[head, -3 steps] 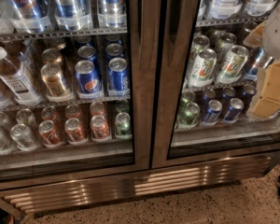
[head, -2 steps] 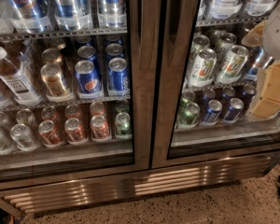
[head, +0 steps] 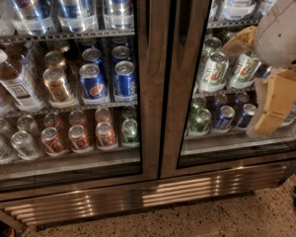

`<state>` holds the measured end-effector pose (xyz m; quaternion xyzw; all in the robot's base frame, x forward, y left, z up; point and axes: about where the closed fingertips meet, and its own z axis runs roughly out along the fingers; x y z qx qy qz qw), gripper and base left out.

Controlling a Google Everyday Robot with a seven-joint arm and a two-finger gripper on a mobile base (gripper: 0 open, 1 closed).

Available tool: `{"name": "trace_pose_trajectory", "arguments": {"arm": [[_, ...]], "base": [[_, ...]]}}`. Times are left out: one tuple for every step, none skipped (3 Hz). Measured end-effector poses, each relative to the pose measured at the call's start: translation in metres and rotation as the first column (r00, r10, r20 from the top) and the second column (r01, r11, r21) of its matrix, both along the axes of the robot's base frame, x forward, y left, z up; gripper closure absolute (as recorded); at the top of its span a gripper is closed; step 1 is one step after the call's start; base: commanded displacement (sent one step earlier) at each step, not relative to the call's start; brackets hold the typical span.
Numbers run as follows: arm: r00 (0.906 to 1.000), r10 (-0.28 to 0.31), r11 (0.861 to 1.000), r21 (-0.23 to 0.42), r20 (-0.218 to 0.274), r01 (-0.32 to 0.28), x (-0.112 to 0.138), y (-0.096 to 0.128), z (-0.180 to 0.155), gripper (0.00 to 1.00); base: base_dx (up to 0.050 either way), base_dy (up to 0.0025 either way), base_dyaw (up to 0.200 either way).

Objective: Open right fridge door

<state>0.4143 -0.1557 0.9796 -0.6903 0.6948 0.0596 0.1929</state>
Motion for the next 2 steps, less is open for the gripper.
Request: {"name": "trace_pose_trajectory", "arguments": {"arm": [[0.9909, 0.134, 0.989, 0.061, -0.008, -0.133, -0.0108, 0.0319, 0.0067, 0.0], [0.9909, 0.134, 0.989, 0.062, -0.008, -0.133, -0.0108, 0.0319, 0.0067, 0.0]], "base": [[0.0, 0.0, 0.0], [0.0, 0.0, 0.0]]}}
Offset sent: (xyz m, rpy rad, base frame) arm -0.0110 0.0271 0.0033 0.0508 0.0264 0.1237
